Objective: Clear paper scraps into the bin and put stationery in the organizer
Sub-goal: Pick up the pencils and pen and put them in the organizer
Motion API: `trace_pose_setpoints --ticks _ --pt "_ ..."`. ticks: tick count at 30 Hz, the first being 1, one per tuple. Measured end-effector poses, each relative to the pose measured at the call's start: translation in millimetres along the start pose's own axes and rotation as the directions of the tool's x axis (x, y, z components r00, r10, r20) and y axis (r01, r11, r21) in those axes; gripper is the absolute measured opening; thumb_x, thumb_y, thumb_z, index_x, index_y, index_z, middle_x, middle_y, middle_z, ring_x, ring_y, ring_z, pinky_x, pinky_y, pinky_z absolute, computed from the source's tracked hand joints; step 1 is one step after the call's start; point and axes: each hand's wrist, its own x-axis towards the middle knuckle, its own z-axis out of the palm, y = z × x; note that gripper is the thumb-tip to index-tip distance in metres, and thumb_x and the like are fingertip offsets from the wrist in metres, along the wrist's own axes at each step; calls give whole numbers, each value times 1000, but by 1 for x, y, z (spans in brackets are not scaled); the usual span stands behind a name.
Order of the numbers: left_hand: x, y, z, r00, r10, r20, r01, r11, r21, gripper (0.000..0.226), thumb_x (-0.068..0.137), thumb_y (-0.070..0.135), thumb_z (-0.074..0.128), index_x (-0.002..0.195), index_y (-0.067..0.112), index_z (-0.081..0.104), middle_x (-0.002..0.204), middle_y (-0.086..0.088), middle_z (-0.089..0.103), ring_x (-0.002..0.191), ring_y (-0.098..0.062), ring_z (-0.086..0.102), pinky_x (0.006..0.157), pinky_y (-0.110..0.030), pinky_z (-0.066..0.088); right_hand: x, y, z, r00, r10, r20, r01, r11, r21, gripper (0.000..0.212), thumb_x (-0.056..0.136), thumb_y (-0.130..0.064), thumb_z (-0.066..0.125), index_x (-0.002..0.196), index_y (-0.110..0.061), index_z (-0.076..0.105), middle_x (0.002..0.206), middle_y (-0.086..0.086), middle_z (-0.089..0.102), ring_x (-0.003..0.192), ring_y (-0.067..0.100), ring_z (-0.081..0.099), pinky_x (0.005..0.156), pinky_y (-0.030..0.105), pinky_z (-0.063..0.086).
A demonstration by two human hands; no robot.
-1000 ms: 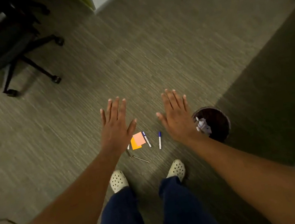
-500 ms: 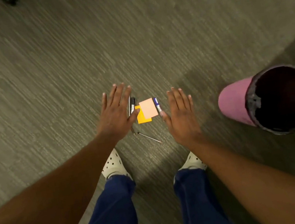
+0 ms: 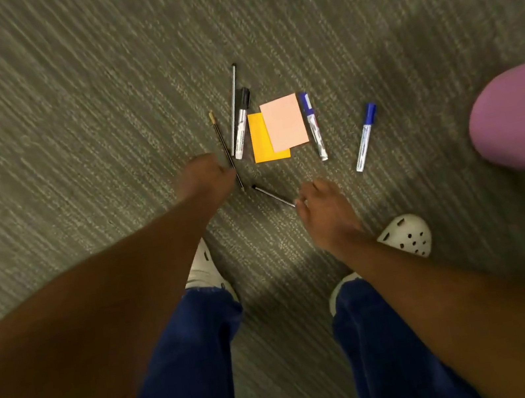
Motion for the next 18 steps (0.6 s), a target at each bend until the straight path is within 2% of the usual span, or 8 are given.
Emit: trace_pose_setpoints --ticks 2,4,6,9,12,15,16,18 --pt "10 7 8 998 20 59 -20 1000 -1 40 93 51 58 103 16 77 98 -10 75 88 -29 69 71 -32 49 4 -2 5 999 35 39 -36 999 27 27 108 -28 44 118 -9 61 120 11 59 112 28 56 93 41 51" --pt "18 14 12 996 1 91 1 1000 -27 43 93 51 60 114 18 77 101 -10 76 92 -29 72 75 -34 57 13 -8 6 993 90 74 -92 996 22 24 106 -24 49 119 -7 61 123 13 60 114 29 56 92 38 51" --pt "24 16 13 996 -30 85 35 998 -60 39 91 46 65 116 19 76 102 -10 76 92 -29 74 77 -36 60 25 -17 4 981 145 126 -145 989 -13 25 104 -19 52 123 -6 61 129 15 60 119 32 58 95 38 51" --pt "30 12 11 996 -47 76 53 996 -77 36 89 42 68 113 16 76 103 -12 76 92 -29 72 75 -35 57 44 -30 0 962 184 203 -174 983 -65 27 102 -14 55 126 -7 64 132 17 62 123 35 60 100 39 52" --pt "34 0 0 999 -50 -1 50 996 -78 37 89 39 66 112 11 75 104 -14 75 94 -32 72 81 -37 58 59 -39 -1 950 180 256 -151 980 -131 27 99 -15 61 126 -8 65 130 16 65 122 35 63 100 41 55" --pt "43 -11 -19 992 -33 -123 18 993 -115 42 93 28 63 131 10 63 115 -17 74 107 -35 71 90 -42 57 68 -47 4 950 165 265 -116 975 -191 26 96 -13 65 122 -8 68 125 17 69 117 37 67 97 42 56" --pt "46 -11 -24 986 -13 -167 -14 987 -158 44 94 23 60 136 10 56 116 -17 73 106 -35 71 88 -43 58 69 -49 6 952 156 263 -102 973 -209 26 96 -11 65 121 -7 69 124 18 70 116 37 68 96 43 56" --pt "53 -3 -31 973 38 -226 -97 961 -258 44 92 18 59 134 11 47 110 -16 72 96 -35 72 79 -43 61 67 -52 11 957 137 255 -78 971 -226 25 97 -8 62 121 -7 70 122 18 71 114 37 69 94 44 57"
